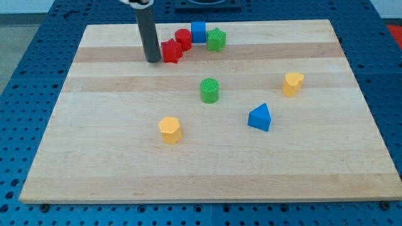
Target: Slide the green circle towards the green star
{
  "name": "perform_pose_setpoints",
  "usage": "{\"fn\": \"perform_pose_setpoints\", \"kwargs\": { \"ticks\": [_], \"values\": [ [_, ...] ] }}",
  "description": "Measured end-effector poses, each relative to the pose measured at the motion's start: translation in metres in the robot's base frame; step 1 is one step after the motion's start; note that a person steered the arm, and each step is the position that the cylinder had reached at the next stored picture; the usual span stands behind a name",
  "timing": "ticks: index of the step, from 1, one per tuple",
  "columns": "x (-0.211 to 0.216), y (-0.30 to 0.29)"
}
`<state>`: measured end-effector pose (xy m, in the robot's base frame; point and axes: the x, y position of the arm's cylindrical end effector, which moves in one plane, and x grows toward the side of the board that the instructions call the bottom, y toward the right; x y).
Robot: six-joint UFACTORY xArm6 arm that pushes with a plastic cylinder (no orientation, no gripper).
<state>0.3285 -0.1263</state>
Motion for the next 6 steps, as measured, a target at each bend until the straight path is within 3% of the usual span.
{"fn": "perform_pose_setpoints", "kwargs": {
  "ticks": [3, 4, 6],
  "values": [
    [0.114, 0.063],
    [0.13, 0.093],
    [0.118, 0.149]
  ]
}}
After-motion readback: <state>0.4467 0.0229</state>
